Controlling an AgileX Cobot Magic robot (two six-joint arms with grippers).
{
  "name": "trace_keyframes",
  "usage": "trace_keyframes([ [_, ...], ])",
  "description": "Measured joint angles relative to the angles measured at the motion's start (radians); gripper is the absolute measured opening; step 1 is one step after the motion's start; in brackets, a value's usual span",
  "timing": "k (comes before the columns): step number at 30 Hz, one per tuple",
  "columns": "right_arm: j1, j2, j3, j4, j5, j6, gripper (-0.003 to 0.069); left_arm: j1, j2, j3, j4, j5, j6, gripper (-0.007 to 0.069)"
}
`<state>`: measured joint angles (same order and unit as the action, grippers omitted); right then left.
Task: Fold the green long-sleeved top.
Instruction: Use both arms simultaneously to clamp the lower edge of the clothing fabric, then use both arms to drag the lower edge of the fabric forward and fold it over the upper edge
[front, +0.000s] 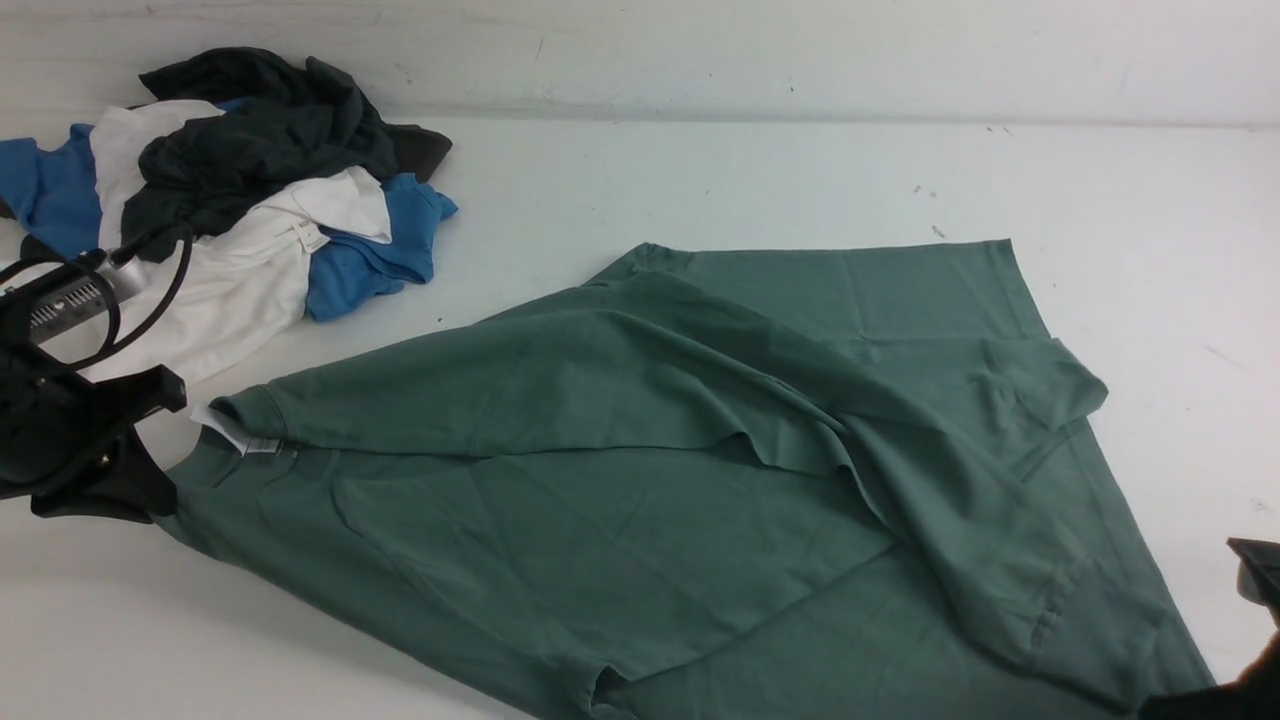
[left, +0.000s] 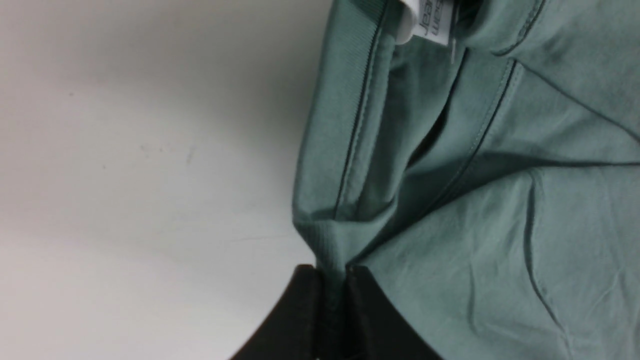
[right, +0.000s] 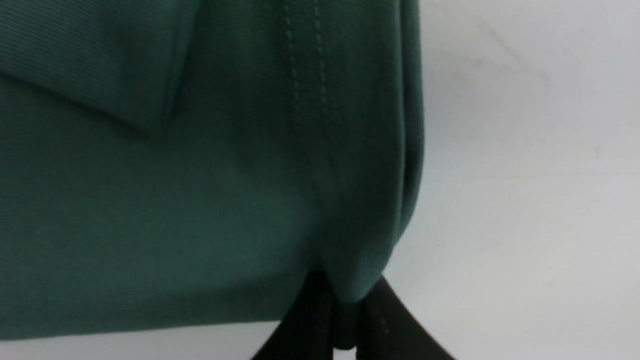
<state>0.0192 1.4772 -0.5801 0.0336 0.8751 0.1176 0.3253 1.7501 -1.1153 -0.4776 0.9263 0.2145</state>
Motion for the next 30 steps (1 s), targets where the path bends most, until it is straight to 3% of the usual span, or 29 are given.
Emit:
trace_keyframes([
  [14, 0.001, -0.379, 0.015, -0.186, 0.267, 0.143, 0.003, 0.0, -0.108, 0.096, 0.01, 0.161, -0.002, 0.0027],
  [21, 0.001, -0.417, -0.234, -0.2, 0.33, 0.148, 0.003, 0.0, -0.218, 0.079, -0.058, 0.224, -0.008, 0.0027],
  [30, 0.001, -0.106, -0.673, -0.191, 0.346, 0.132, 0.003, 0.0, -0.156, -0.057, -0.121, 0.235, -0.09, 0.0027],
])
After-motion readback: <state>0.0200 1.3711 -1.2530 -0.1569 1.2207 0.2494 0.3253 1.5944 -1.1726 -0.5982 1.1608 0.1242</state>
